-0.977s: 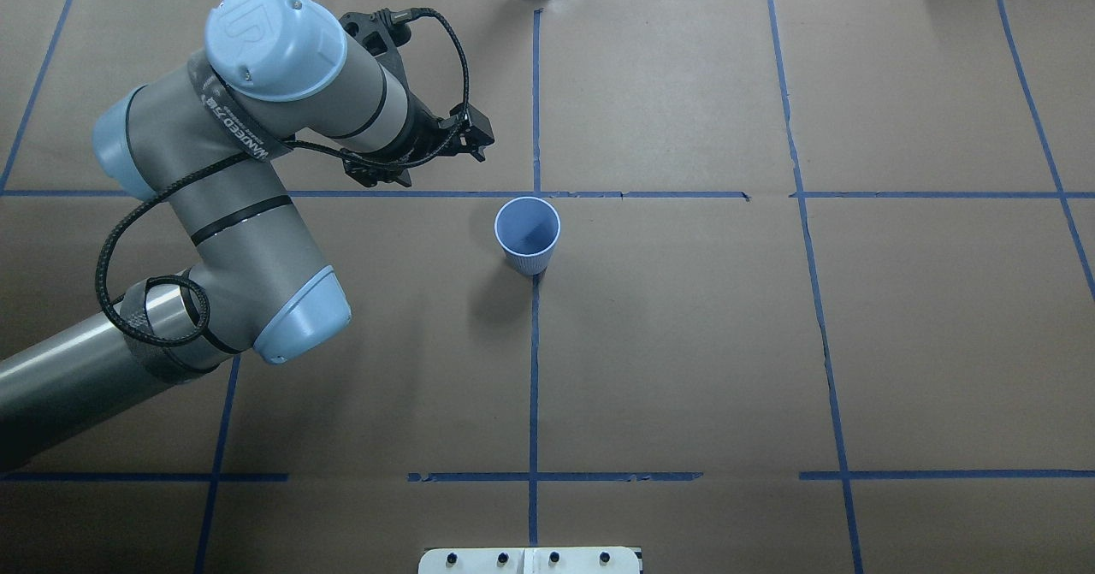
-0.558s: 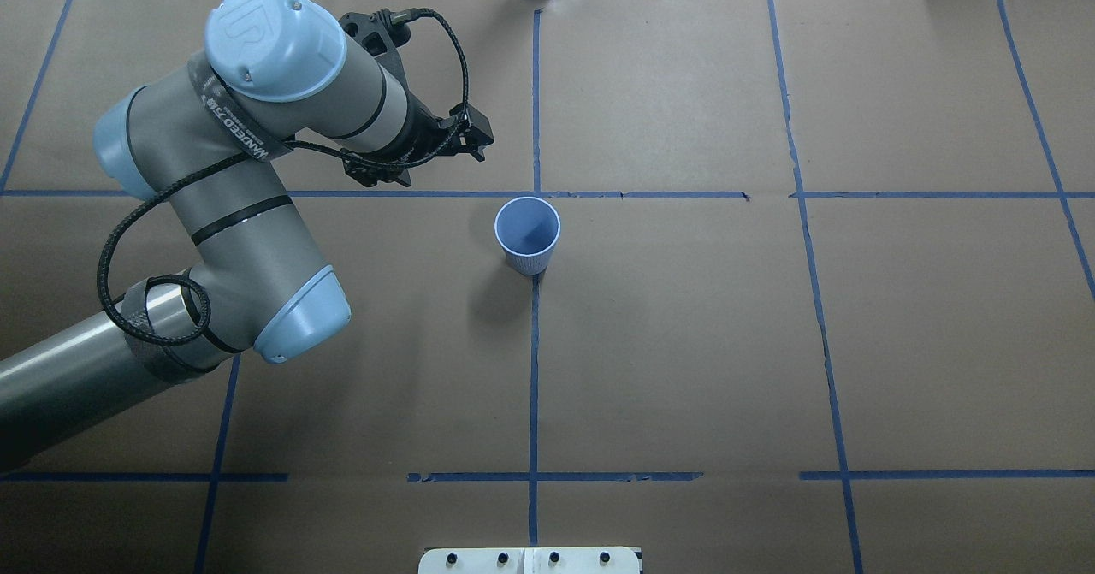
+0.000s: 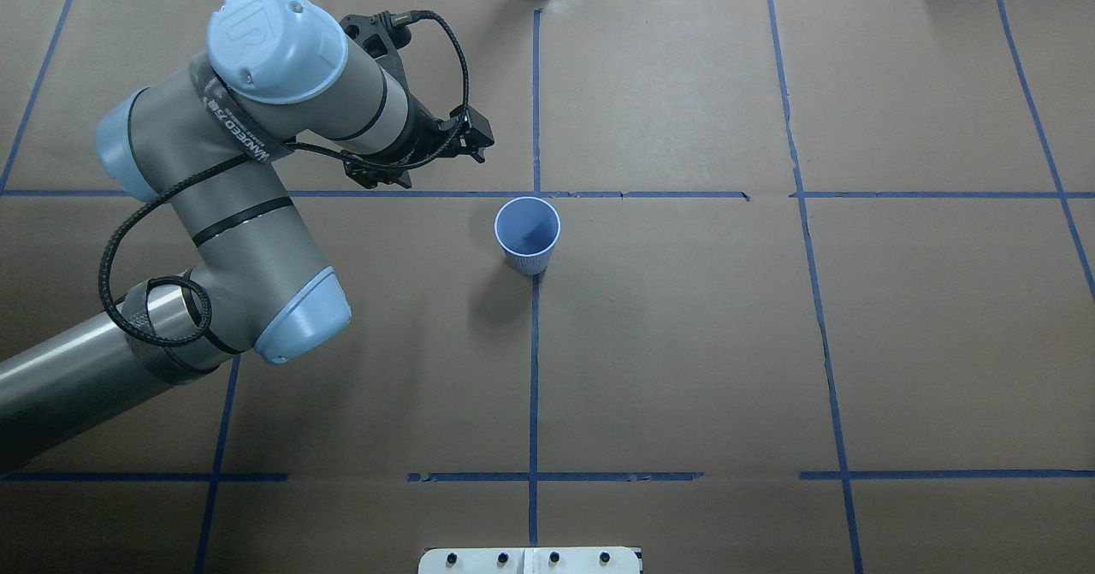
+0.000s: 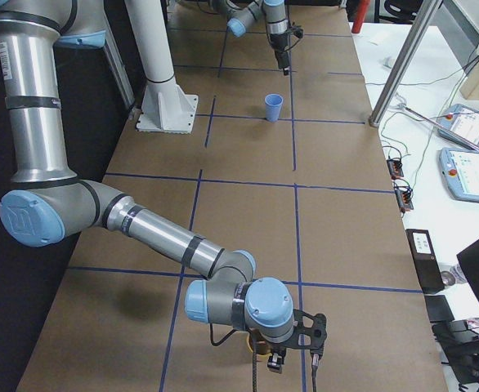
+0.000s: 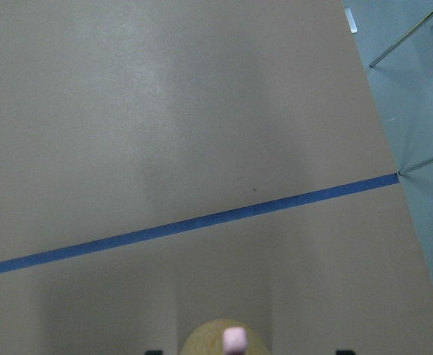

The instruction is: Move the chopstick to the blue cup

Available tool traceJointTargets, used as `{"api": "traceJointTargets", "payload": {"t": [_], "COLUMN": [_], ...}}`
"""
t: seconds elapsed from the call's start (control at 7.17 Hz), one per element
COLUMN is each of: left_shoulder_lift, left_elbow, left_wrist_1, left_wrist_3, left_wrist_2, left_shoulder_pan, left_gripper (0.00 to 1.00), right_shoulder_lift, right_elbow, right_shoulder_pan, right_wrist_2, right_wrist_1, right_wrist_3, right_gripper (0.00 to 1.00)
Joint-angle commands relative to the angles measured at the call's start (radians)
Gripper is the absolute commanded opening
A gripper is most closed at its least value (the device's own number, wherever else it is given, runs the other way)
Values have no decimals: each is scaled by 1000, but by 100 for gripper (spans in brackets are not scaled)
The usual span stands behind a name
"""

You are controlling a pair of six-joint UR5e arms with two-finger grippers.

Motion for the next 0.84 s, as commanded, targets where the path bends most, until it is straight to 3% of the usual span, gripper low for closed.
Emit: {"api": "traceJointTargets", "payload": {"t": [0.0, 0.14, 0.56, 0.7], "left_shoulder_lift": [3, 3, 1, 1], "left_elbow": [1, 1, 1, 1], "left_wrist_1": [-2, -4, -4, -4], "left_wrist_3": [-2, -2, -3, -3], "left_wrist_2": [1, 1, 1, 1], "left_shoulder_pan": [1, 2, 2, 2], "left_gripper": [100, 100, 100, 100], "right_shoulder_lift": [6, 8, 6, 8], "right_elbow": [-6, -6, -6, -2], "right_shoulder_pan": [-16, -19, -21, -19], "right_wrist_2": [2, 3, 5, 11], "right_wrist_1": [0, 0, 0, 0], "right_wrist_3": [5, 5, -6, -6], "right_gripper": [71, 61, 2, 0]}}
